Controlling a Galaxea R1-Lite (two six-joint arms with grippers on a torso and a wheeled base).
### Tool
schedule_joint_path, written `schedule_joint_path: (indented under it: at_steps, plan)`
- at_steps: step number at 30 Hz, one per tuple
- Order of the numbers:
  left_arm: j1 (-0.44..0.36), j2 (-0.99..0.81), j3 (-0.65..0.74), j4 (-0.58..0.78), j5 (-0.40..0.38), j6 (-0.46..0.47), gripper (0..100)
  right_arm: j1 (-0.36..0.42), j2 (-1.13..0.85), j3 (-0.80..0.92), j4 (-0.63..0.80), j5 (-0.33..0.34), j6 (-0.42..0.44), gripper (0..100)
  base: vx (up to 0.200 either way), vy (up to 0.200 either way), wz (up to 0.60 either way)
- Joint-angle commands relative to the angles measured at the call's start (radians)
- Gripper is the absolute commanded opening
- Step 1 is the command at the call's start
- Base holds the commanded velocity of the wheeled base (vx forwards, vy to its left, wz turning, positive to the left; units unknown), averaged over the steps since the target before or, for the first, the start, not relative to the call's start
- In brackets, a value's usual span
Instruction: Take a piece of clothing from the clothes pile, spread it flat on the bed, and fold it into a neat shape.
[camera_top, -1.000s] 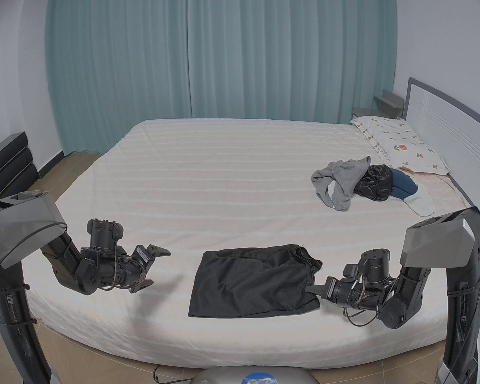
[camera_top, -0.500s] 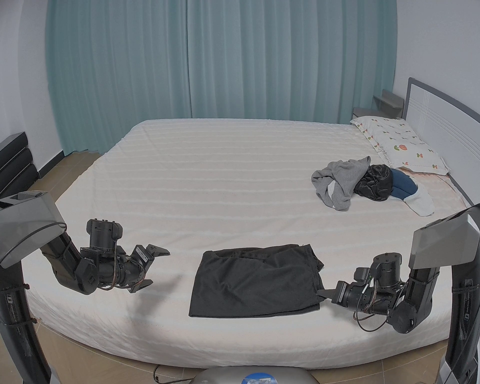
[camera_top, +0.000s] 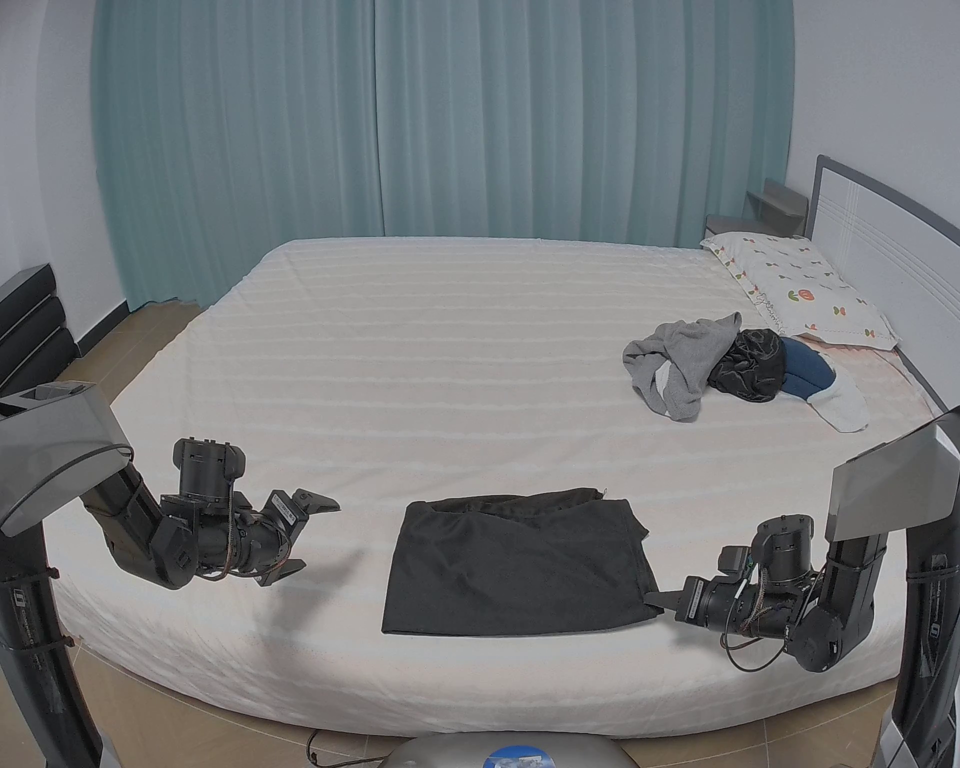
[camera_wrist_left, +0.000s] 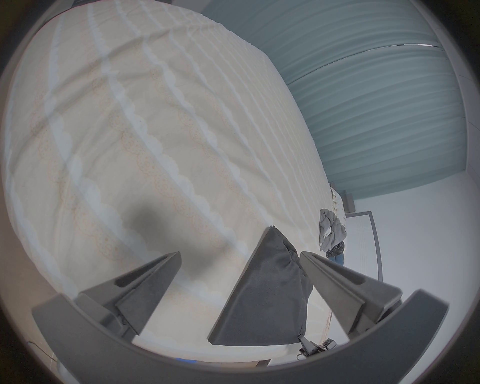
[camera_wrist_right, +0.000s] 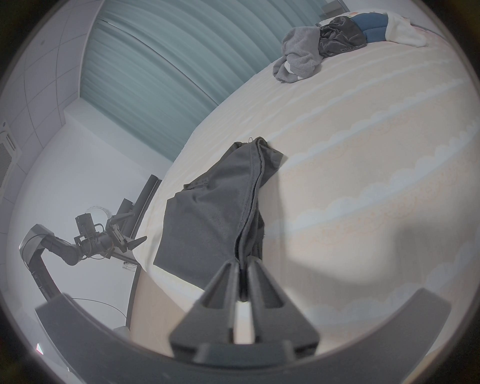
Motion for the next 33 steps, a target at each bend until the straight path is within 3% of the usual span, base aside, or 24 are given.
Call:
schedule_joint_path:
  at_steps: [1, 8, 14, 20, 33]
  plan:
    - [0.000, 0.003, 0.000, 0.000, 0.000, -0.001, 100, -0.009, 0.004, 0.004, -0.001, 0.001, -0.005, 100, 0.000, 0.000, 0.00]
    - [-0.002, 0.003, -0.001, -0.002, 0.000, 0.002, 100, -0.035, 0.006, -0.078, 0.002, 0.002, 0.009, 100, 0.000, 0.000, 0.00]
    - [-0.002, 0.000, 0.002, -0.002, 0.002, 0.002, 100, -0.059, 0.086, -0.257, 0.045, -0.012, 0.056, 100, 0.000, 0.000, 0.00]
    - [-0.008, -0.002, 0.014, -0.002, 0.000, 0.011, 100, -0.065, 0.092, -0.409, 0.177, -0.016, 0.132, 100, 0.133, 0.000, 0.00]
    - [-0.009, 0.003, 0.011, -0.003, 0.005, 0.013, 100, -0.045, 0.102, -0.619, 0.394, -0.004, 0.126, 100, 0.031, 0.000, 0.00]
